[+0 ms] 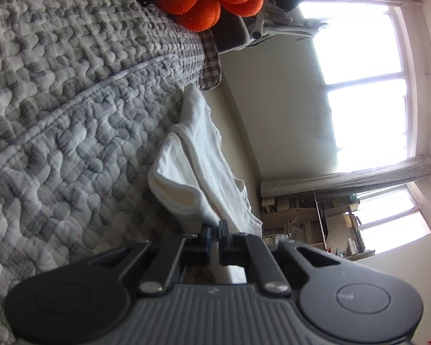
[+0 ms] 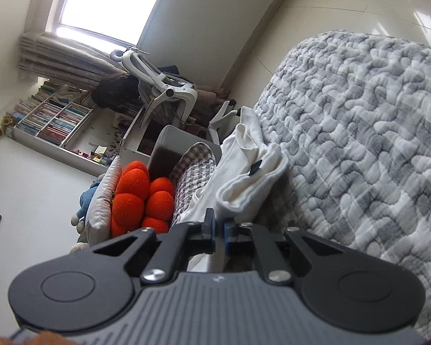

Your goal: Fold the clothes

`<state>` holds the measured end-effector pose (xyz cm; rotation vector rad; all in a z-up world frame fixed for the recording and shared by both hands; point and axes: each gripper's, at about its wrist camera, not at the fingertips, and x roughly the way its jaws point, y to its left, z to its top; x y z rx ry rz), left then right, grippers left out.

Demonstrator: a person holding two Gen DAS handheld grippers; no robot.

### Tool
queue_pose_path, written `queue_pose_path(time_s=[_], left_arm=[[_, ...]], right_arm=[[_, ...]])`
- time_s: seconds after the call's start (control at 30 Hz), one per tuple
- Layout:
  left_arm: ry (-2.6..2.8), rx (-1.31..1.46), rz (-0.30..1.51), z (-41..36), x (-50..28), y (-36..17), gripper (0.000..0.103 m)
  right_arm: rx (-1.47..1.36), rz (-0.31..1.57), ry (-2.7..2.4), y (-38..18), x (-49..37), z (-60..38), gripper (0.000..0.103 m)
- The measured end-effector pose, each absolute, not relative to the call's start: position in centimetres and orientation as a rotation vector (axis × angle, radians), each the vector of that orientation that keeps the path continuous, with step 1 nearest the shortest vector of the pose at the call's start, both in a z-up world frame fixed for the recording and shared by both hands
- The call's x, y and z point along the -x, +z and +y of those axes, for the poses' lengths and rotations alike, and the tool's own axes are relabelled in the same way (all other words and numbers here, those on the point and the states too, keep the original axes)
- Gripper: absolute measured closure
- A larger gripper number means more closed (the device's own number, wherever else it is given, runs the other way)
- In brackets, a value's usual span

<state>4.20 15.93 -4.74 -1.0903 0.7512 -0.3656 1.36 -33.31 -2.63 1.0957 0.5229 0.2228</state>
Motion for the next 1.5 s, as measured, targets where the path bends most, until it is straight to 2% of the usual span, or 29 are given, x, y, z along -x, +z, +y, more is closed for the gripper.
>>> queue_pose_path(time_s=[0.23, 0.4, 0.83, 1.1, 1.2, 1.27, 1.33, 1.37, 1.5], left_arm=[[-0.379, 1.042, 0.663, 14.9, -7.1, -0.5, 0.099], [-0.345, 1.008, 0.633, 14.6, -9.9, 0.4, 0.099], [-0.271, 0.921, 0.626, 13.0, -20.7, -1.1, 0.099], [-0.213, 0.909, 0.625, 12.7, -25.3, -5.3, 0.097], [-0.201, 0.905, 0.607, 12.9, -26.0, -5.9, 0.096], [-0.193, 0.87, 0.586, 12.8, -25.9, -5.4, 0.092], [-0.174, 0.814, 0.557, 12.5, -25.5, -4.6, 0.077], [-0.174, 0.783, 0.539, 12.2, -25.1, -4.1, 0.074], [-0.203, 0.632, 0.523, 9.8, -24.4, -3.0, 0.07]], right_arm=[[-1.054, 0.46, 0.217, 0.0, -4.5, -33.1, 0.095], [-1.031, 0.436, 0.215, 0.6, -7.0, -32.9, 0.094], [-0.973, 0.435, 0.173, -1.4, -15.2, -33.0, 0.094], [-0.983, 0.48, 0.162, -4.9, -18.5, -33.3, 0.093], [-0.899, 0.501, 0.155, -4.9, -18.7, -33.0, 0.092], [-0.86, 0.49, 0.164, -4.5, -18.5, -32.8, 0.091], [-0.824, 0.478, 0.169, -4.1, -18.3, -32.6, 0.09], [-0.807, 0.472, 0.17, -3.9, -18.2, -32.5, 0.09], [-0.751, 0.46, 0.158, -3.7, -18.5, -31.9, 0.09]])
